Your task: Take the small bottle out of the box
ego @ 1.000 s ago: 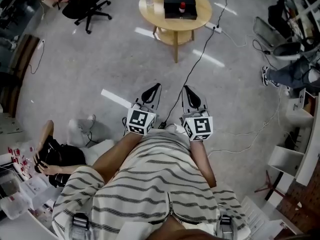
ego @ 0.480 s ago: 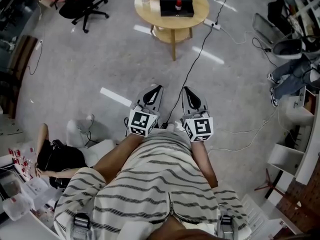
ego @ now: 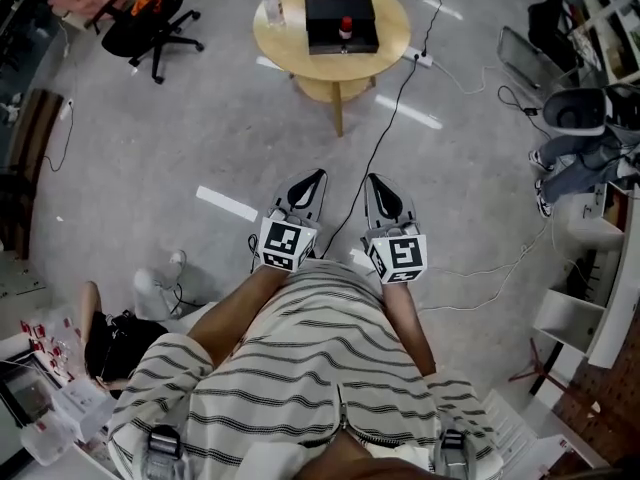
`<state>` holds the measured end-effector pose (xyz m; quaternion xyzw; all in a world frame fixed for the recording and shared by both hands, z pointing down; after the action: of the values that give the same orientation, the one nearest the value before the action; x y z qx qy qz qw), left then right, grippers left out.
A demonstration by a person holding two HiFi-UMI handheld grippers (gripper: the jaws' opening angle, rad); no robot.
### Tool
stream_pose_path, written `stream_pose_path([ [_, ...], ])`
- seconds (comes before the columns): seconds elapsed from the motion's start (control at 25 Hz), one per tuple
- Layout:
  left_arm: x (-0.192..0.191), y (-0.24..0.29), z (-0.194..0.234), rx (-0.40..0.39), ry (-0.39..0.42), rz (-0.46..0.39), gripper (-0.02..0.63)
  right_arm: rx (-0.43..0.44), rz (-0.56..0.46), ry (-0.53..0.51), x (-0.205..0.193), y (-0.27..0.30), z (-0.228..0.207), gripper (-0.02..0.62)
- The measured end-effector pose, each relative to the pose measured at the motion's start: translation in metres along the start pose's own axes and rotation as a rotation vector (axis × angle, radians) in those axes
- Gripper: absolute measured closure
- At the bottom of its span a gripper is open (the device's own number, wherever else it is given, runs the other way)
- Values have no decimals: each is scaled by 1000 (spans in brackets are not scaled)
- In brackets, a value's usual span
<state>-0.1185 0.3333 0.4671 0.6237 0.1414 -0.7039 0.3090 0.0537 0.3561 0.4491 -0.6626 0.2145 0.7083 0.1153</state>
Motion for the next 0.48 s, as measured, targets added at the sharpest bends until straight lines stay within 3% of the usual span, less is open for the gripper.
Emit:
stream_pose_path([
  [0.48,48,84,105,-56,-6,38,584,-72,47,5,33,129,-30,584],
])
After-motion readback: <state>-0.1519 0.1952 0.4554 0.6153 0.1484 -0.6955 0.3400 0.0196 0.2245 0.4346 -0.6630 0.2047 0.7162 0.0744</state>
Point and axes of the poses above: the fingertips, and each gripper's own axes: y forward along the fingers, z to its left, x out of its top, the point moved 8 cm from there along -y, backward along the fingers, and after that the axes turned 6 degrees about -y, right-handed, at the moved point
